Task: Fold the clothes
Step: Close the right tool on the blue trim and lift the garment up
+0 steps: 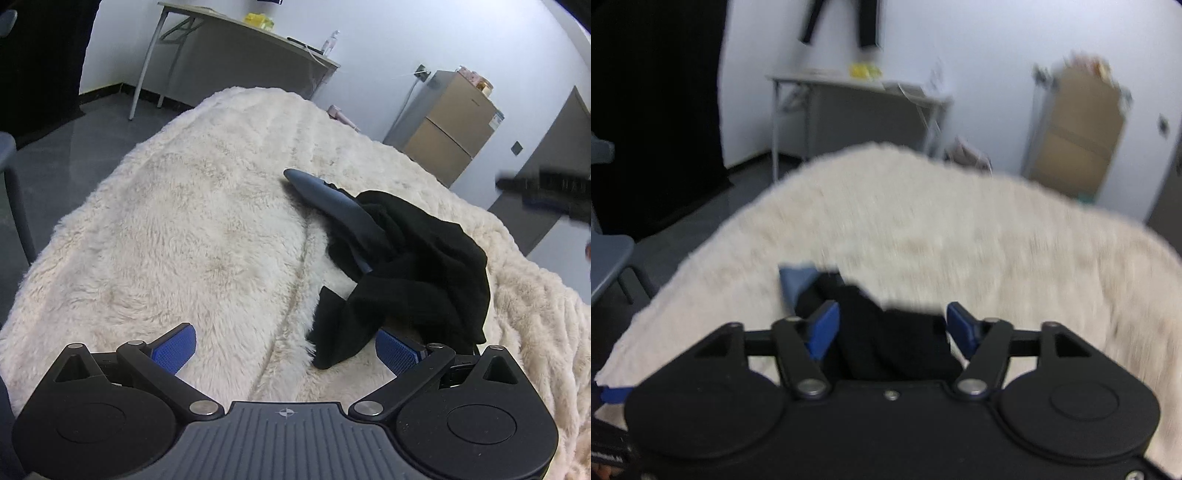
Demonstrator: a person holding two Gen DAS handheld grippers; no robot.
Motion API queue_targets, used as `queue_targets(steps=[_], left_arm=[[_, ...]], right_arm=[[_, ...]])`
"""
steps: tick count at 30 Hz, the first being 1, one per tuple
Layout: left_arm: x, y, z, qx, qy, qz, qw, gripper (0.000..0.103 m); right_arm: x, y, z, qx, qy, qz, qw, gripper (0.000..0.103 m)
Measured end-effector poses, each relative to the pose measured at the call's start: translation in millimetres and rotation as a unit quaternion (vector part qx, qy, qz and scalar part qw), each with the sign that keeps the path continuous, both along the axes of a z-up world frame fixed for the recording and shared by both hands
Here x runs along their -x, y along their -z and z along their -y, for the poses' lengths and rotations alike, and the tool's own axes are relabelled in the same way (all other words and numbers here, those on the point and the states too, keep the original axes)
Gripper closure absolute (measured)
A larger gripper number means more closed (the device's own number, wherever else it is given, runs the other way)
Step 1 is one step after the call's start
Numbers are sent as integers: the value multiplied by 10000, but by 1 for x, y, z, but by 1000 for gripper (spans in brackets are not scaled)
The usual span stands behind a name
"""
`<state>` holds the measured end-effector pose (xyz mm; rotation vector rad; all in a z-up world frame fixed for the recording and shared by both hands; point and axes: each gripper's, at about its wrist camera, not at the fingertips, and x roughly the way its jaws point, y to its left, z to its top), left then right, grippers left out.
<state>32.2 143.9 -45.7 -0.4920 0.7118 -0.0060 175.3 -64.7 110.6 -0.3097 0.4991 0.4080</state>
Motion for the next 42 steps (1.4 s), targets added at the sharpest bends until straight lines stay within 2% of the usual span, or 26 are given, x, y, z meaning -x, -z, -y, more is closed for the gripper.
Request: queue_targets(steps=[2, 5, 7, 10, 11, 13, 15, 17, 20, 23, 26, 29, 34, 36, 38, 41, 42], left_arm=[[2, -1, -2, 44, -26, 60, 10000, 0], [8, -4, -3, 86, -162, 182, 9997, 0], [8, -4, -2, 32, -262, 183, 9995, 0], [3, -1, 7, -193, -222, 90, 9995, 0], [2, 0, 10, -265, -173, 73, 9995, 0], [-1, 1, 18, -473, -62, 69, 9988, 0], [0, -1, 22, -580, -16, 156, 9982, 0], [3, -1, 23, -608, -28, 221, 9979, 0], [4, 2, 20, -548, -134, 168, 9983, 0], [1, 3, 16, -452, -220, 103, 9987, 0], [2, 3, 14, -395, -269, 119, 9988, 0], [3, 2, 13, -379, -267, 146, 9988, 0], [5, 0, 11, -317, -320, 237, 9987, 0], [6, 0, 10, -294, -328, 253, 9987, 0], [6, 0, 10, -277, -328, 251, 9988, 0], [6, 0, 11, -287, -290, 246, 9989, 0], [7, 0, 12, -299, -270, 246, 9989, 0]], right_arm=[[-15, 0, -18, 138, -292, -95, 9994, 21], [-43, 16, -52, 540, -678, -397, 9954, 21], [-70, 49, -83, 1077, -892, -791, 9870, 24], [-86, 82, -105, 1493, -920, -1095, 9784, 25], [-93, 95, -113, 1653, -904, -1214, 9746, 30], [-103, 120, -116, 1644, -622, -1543, 9723, 44], [-105, 128, -111, 1403, -473, -1674, 9747, 74], [-103, 116, -105, 1154, -398, -1571, 9800, 88], [-97, 94, -98, 824, -337, -1380, 9864, 93], [-75, 33, -82, 27, -638, -972, 9932, 94], [-54, -20, -75, -554, -889, -514, 9932, 95], [-21, -102, -59, -1402, -1213, 358, 9820, 95], [12, -187, -18, -2476, -1380, 1214, 9513, 95], [11, -196, -4, -2624, -1328, 1268, 9473, 95], [6, -188, 9, -2674, -1172, 1276, 9479, 94], [-14, -145, 32, -2395, -645, 966, 9639, 94], [-25, -118, 44, -2230, -380, 696, 9716, 94]])
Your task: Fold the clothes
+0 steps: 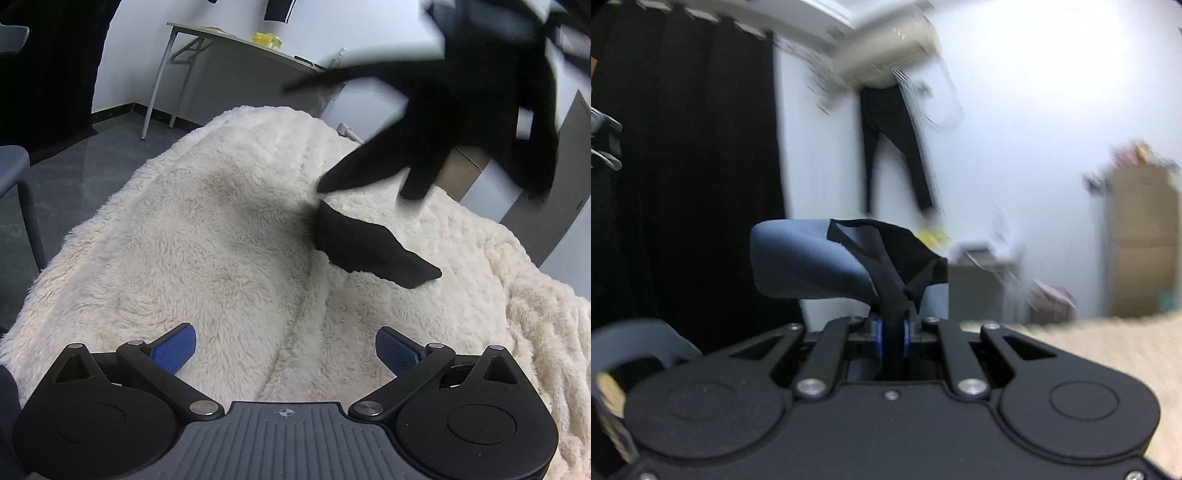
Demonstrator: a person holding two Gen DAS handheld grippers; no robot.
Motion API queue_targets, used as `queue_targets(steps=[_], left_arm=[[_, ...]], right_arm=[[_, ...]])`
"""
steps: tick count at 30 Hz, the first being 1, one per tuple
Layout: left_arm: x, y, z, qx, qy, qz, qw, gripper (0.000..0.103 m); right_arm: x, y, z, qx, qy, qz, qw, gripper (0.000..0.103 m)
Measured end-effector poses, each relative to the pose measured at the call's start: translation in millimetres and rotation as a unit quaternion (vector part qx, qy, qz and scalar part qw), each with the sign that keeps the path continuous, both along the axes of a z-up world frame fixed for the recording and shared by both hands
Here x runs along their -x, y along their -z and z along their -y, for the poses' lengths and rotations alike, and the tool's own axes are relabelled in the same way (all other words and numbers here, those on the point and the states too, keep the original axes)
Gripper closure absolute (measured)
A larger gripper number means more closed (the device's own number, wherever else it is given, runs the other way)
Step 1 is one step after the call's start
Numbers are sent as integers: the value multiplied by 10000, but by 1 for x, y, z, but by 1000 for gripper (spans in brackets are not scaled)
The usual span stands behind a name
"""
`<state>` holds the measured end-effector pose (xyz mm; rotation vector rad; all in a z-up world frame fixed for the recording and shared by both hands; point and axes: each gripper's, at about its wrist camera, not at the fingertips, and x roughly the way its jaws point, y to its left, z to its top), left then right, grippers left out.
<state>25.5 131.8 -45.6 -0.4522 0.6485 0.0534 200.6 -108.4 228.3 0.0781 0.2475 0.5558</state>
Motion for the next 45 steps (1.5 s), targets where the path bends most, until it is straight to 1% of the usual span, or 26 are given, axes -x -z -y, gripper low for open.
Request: queue_targets(steps=[2, 4, 5, 7, 9, 10, 12, 14, 17, 19, 22, 23, 24, 26, 28, 30, 34, 36, 37, 38, 39, 40, 41, 43, 44, 45], left_arm=[[0, 0, 2, -24, 45, 6, 10000, 0], [-1, 0, 3, -38, 82, 12, 10000, 0], [-1, 0, 3, -42, 98, 8, 9999, 0], [-4, 1, 3, -36, 131, -8, 9999, 0], [-5, 2, 4, -57, 150, -48, 9999, 0], [-8, 3, 5, -98, 166, -109, 9998, 0], [-10, 4, 6, -123, 195, -144, 9996, 0], [-14, 7, 8, -173, 246, -218, 9993, 0], [-20, 11, 10, -224, 291, -337, 9988, 0], [-28, 15, 12, -207, 354, -440, 9982, 0], [-38, 17, 10, -154, 391, -447, 9981, 0], [-42, 17, 9, -143, 374, -429, 9983, 0], [-48, 18, 9, -127, 399, -408, 9983, 0], [-66, 20, 10, -154, 519, -395, 9978, 0], [-80, 21, 8, -103, 592, -396, 9974, 0], [-106, 21, 3, 167, 597, -334, 9975, 0], [-134, 19, 1, 368, 388, -170, 9984, 1], [-149, 11, 15, 365, 513, -29, 9980, 2], [-149, 6, 23, 213, 634, 80, 9977, 2], [-147, -3, 46, -211, 963, 364, 9945, 2], [-143, -8, 60, -504, 1185, 501, 9904, 2], [-141, -8, 74, -782, 1381, 561, 9857, 2], [-138, -5, 96, -1222, 1689, 578, 9763, 2], [-138, 9, 122, -1798, 2017, 389, 9620, 3], [-139, 18, 127, -1957, 2021, 247, 9593, 6], [-139, 27, 133, -2116, 2024, 106, 9561, 18]], right_arm=[[-22, 62, 24, 444, 461, -700, 9955, 94], [-39, 121, 45, 937, 863, -1309, 9832, 93], [-43, 139, 51, 1100, 959, -1471, 9783, 92], [-51, 199, 76, 1669, 1446, -1802, 9585, 90], [-49, 227, 100, 1881, 1792, -1846, 9479, 75], [-47, 233, 111, 1878, 1864, -1833, 9468, 69], [-38, 233, 136, 1744, 1859, -1770, 9506, 45], [-31, 232, 149, 1539, 1838, -1785, 9543, 34], [-9, 246, 180, 1097, 1796, -1693, 9628, 32], [23, 264, 196, 1022, 1827, -1291, 9693, 32], [59, 297, 196, 1601, 1803, -967, 9657, 31], [64, 302, 196, 1700, 1785, -920, 9648, 31], [73, 319, 197, 1959, 1745, -806, 9616, 29], [78, 340, 199, 2116, 1732, -709, 9593, 26], [73, 359, 199, 1976, 1736, -650, 9626, 21], [66, 367, 194, 1977, 1761, -535, 9628, 16], [67, 374, 185, 2130, 1847, -234, 9591, 17], [68, 376, 183, 2179, 1841, -180, 9583, 16], [68, 377, 180, 2234, 1839, -138, 9571, 16], [68, 377, 179, 2267, 1841, -112, 9563, 17], [68, 378, 177, 2325, 1851, -67, 9548, 17], [68, 378, 175, 2369, 1858, -30, 9536, 17], [67, 379, 173, 2398, 1859, -13, 9529, 17], [66, 380, 172, 2447, 1856, 6, 9517, 16], [66, 380, 171, 2469, 1857, 11, 9511, 16], [66, 379, 170, 2483, 1859, 12, 9507, 16]])
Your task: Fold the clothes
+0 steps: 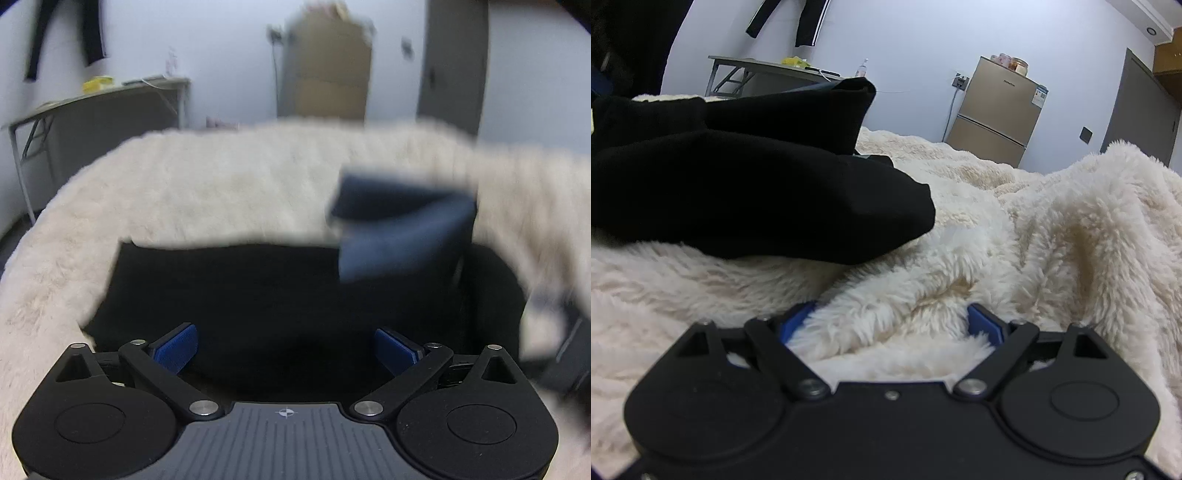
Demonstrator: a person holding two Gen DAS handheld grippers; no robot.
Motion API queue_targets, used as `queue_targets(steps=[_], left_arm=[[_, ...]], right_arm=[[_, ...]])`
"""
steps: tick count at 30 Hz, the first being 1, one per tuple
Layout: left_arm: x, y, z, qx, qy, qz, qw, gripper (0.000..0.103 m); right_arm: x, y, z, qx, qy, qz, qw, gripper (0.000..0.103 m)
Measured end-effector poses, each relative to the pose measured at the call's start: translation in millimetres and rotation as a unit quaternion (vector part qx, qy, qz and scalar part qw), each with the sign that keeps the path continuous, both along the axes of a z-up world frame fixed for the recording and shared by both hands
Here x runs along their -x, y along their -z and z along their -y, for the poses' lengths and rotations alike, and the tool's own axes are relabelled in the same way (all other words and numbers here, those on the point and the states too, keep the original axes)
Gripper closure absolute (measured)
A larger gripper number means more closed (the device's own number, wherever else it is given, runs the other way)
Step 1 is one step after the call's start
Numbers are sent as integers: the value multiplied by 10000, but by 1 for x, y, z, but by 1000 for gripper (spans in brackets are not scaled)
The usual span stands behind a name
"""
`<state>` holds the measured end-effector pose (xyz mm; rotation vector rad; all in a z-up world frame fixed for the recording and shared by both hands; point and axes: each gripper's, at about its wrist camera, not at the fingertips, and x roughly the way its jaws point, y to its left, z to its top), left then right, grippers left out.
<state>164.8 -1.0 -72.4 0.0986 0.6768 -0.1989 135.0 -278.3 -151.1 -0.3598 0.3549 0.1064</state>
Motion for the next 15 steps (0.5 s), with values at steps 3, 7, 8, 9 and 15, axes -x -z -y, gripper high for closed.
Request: queue_targets(steps=[3, 7, 8, 9, 15], left_arm=[[5, 11, 4, 40, 73, -43, 10000, 60], [22, -8, -5, 397, 239, 308, 9985, 91], [27, -16, -12, 582, 239, 418, 9971, 92], [32, -23, -22, 773, 173, 520, 9955, 97], [65, -66, -97, 2269, -643, 1333, 9626, 97]], right_arm=[[1, 0, -1, 40, 13, 14, 10000, 16], [3, 0, -2, 112, 33, 23, 9999, 16], [3, 0, -3, 134, 38, 20, 9999, 16], [3, 0, -3, 163, 46, 19, 9999, 16], [7, 2, -8, 392, 108, 115, 9991, 15]])
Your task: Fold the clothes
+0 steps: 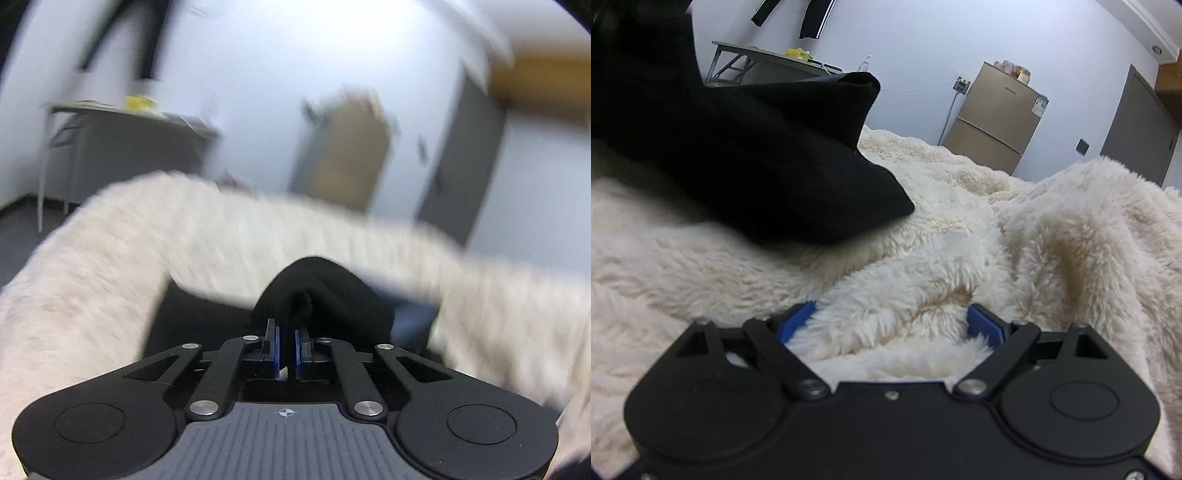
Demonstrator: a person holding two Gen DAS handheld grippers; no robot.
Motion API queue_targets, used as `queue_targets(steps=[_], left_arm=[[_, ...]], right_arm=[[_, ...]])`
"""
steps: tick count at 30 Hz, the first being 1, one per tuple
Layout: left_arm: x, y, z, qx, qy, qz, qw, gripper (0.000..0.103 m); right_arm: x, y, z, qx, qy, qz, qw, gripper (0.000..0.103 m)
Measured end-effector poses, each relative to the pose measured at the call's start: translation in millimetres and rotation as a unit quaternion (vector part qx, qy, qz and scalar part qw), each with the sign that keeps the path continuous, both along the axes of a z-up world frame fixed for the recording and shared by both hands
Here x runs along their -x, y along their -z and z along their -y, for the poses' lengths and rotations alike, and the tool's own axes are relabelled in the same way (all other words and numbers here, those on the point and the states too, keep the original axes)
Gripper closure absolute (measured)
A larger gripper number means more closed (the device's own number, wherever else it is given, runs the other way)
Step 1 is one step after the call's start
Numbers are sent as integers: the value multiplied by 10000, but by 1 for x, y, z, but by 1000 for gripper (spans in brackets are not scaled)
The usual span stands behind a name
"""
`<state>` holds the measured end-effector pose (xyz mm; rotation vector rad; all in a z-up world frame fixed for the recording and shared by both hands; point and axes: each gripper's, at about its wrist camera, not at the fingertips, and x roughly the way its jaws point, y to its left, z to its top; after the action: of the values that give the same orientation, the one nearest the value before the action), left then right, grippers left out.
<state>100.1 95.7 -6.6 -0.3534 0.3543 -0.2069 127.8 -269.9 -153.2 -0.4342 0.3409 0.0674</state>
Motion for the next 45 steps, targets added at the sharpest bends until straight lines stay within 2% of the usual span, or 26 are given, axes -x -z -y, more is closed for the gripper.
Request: queue_targets(steps=[2, 7, 8, 11, 12, 14, 15, 16, 18, 21, 24, 27, 29, 32, 33, 34, 35, 36, 37, 39, 40, 41, 43, 45], left_arm=[[14, -15, -44, 427, -593, 202, 9971, 97], [25, -18, -82, 391, -1217, 123, 9917, 96], [27, -13, -86, 353, -1353, 20, 9902, 96], [31, 13, -98, 331, -1941, -620, 9785, 95], [33, 15, -99, 319, -2005, -676, 9768, 93], [39, 22, -98, 195, -2292, -875, 9692, 82], [44, 21, -98, 132, -2430, -869, 9660, 63], [47, 20, -98, 115, -2547, -841, 9633, 48], [54, 17, -100, 130, -2756, -780, 9580, 47], [62, 19, -107, 478, -2787, -695, 9567, 34], [68, 27, -107, 1062, -2575, -679, 9580, 25], [50, 33, -97, 688, -2273, -894, 9673, 22], [32, 39, -88, 354, -1973, -1110, 9734, 22], [11, 47, -75, -128, -1798, -1339, 9745, 24], [5, 49, -71, -296, -1749, -1389, 9743, 40], [1, 51, -68, -507, -1639, -1386, 9754, 67], [0, 52, -66, -700, -1501, -1368, 9767, 80], [0, 55, -69, -689, -1463, -1372, 9773, 94], [3, 58, -75, -595, -1400, -1366, 9789, 94], [12, 62, -92, -295, -1534, -1275, 9795, 94], [16, 61, -97, -198, -1608, -1207, 9794, 94], [23, 59, -103, -93, -1718, -1083, 9791, 94], [29, 54, -104, -173, -1814, -921, 9789, 94], [37, 49, -101, -262, -1832, -763, 9798, 93]], right_arm=[[1, 0, 0, -6, 2, 13, 10000, 15], [3, 2, 0, -6, -1, 28, 10000, 15], [4, 2, 0, -8, -6, 28, 10000, 15], [5, 2, 1, -1, -17, 44, 10000, 15], [5, 3, 2, -6, -18, 46, 10000, 15], [6, 3, 3, -13, -20, 48, 10000, 15], [6, 3, 3, 11, -42, 53, 10000, 15], [5, 4, 2, 39, -68, 58, 10000, 15], [3, 6, -1, 176, -146, 115, 9997, 16], [-3, 7, -4, 354, -249, 154, 9989, 16], [-3, 8, -4, 362, -240, 184, 9989, 16], [-1, 9, -4, 339, -218, 235, 9989, 16], [0, 8, -2, 372, -207, 248, 9988, 16], [-2, 5, -2, 430, -184, 217, 9987, 15], [-3, 3, -4, 436, -124, 145, 9989, 15], [-4, 0, -6, 441, -51, 57, 9990, 14], [-5, -4, -8, 446, 21, -30, 9990, 14], [-6, -8, -10, 382, 116, -169, 9991, 14], [-9, -15, -11, 307, 197, -324, 9988, 14], [-13, -43, -13, -45, 344, -410, 9986, 23], [-14, -61, -14, -362, 356, -279, 9983, 23], [-16, -80, -18, -655, 237, -175, 9974, 23], [-22, -120, -26, -1210, -60, -1, 9926, 23], [-41, -161, -48, -1530, -769, -97, 9852, 18]])
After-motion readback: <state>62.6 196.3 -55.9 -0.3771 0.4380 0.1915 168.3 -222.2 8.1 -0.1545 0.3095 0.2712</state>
